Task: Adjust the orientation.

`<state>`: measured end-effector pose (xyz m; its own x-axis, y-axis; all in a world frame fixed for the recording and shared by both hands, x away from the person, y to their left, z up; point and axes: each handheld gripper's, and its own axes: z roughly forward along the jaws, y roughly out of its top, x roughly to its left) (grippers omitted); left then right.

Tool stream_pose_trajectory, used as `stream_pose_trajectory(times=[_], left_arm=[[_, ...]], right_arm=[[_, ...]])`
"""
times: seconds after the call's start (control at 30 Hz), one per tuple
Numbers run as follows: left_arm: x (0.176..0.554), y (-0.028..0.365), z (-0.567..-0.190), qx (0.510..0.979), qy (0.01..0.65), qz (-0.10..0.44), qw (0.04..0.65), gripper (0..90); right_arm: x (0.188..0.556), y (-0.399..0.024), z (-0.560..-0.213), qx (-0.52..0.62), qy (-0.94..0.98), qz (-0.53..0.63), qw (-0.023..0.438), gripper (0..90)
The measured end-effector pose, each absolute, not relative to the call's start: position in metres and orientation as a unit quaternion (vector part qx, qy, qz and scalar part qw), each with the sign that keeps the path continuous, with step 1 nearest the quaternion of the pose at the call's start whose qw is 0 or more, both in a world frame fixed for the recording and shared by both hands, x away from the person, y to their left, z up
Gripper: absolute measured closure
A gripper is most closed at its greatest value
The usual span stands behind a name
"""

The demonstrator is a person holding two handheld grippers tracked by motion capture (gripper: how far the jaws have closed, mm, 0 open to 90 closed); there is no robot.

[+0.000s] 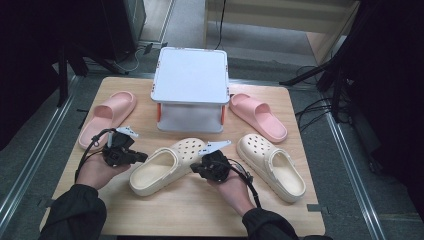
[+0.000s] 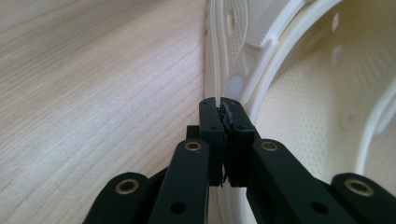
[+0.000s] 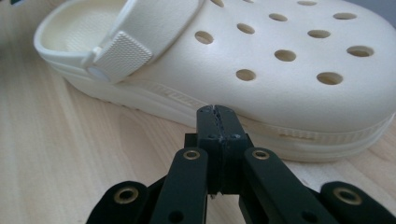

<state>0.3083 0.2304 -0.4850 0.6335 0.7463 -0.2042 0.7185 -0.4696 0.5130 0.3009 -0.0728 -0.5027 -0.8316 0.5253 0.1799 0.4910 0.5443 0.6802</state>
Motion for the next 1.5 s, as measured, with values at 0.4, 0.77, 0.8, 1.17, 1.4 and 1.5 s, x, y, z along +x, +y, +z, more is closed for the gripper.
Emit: stream_pose_trajectory(times=[0.4,0.77,0.8,1.17,1.4,1.5], left_arm=[[0.293,0.222,-0.49,0.848,0.427,-0.015,0.315,89.1],[0.28,0.197,-0.491,0.855,0.406,-0.021,0.322,88.0],[0.279,0.196,-0.491,0.854,0.407,-0.02,0.322,87.6],[0.28,0.193,-0.495,0.846,0.414,-0.034,0.334,83.1],[0.282,0.2,-0.492,0.838,0.434,-0.028,0.33,66.8],[0.282,0.204,-0.488,0.834,0.433,-0.027,0.339,59.5]], right_arm=[[0.317,-0.08,-0.503,0.315,0.87,0.379,0.026,90.0],[0.329,-0.082,-0.5,0.331,0.866,0.373,0.027,90.0],[0.33,-0.082,-0.5,0.329,0.866,0.374,0.032,90.0],[0.341,-0.077,-0.499,0.329,0.868,0.37,0.045,89.6],[0.343,-0.085,-0.493,0.31,0.863,0.396,0.046,67.9],[0.341,-0.088,-0.488,0.301,0.863,0.403,0.051,63.9]])
